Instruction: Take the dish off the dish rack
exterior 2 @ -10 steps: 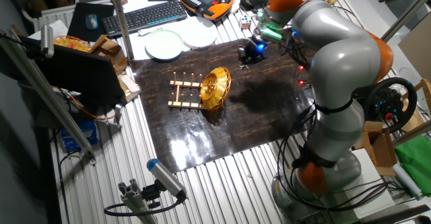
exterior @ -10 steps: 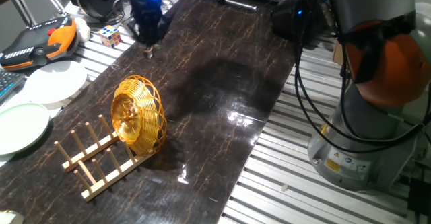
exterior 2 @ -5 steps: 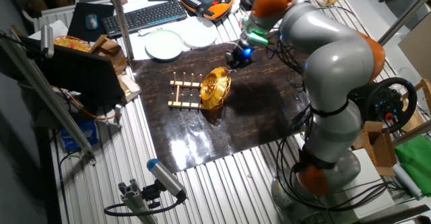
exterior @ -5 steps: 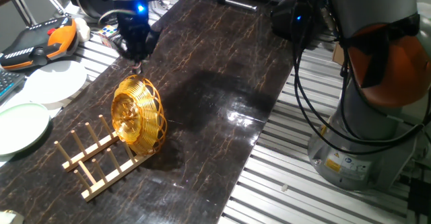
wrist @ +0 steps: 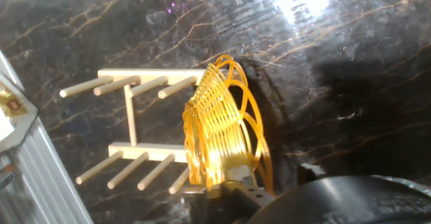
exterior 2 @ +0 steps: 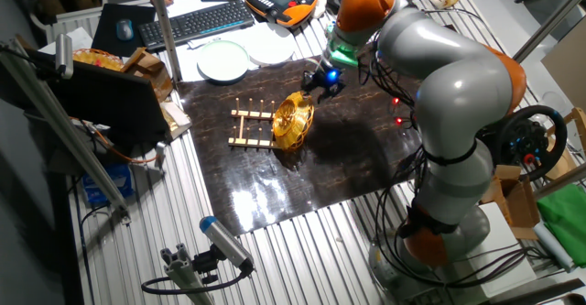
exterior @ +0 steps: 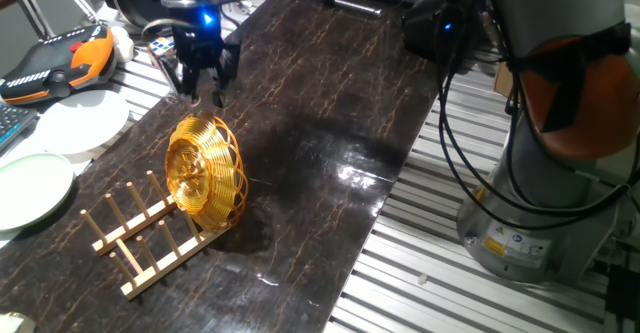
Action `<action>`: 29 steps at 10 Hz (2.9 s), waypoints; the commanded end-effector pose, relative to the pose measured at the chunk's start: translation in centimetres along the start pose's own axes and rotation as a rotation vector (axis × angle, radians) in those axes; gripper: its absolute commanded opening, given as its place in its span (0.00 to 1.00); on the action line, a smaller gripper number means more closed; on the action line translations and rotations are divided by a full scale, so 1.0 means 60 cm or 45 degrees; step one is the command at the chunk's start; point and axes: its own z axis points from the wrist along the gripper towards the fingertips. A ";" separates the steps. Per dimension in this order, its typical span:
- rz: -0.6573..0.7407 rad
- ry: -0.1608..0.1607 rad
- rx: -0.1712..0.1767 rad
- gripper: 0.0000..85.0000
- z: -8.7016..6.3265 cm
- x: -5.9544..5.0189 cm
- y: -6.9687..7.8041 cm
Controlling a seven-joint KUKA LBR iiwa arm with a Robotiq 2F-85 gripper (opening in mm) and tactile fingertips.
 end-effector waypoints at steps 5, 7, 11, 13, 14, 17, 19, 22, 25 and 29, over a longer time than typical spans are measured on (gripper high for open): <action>0.007 0.015 -0.078 0.73 0.029 0.007 0.007; 0.004 0.024 -0.110 0.63 0.036 0.009 0.011; -0.017 0.048 -0.165 0.11 0.034 0.013 0.017; -0.014 0.057 -0.191 0.01 0.033 0.015 0.021; 0.001 0.062 -0.200 0.01 0.031 0.017 0.025; 0.022 0.068 -0.204 0.01 0.019 0.019 0.035; 0.048 0.081 -0.232 0.01 0.005 0.018 0.043; 0.086 0.083 -0.256 0.01 -0.011 0.022 0.054; 0.092 0.079 -0.268 0.01 -0.007 0.019 0.055; 0.113 0.058 -0.273 0.01 -0.009 0.024 0.060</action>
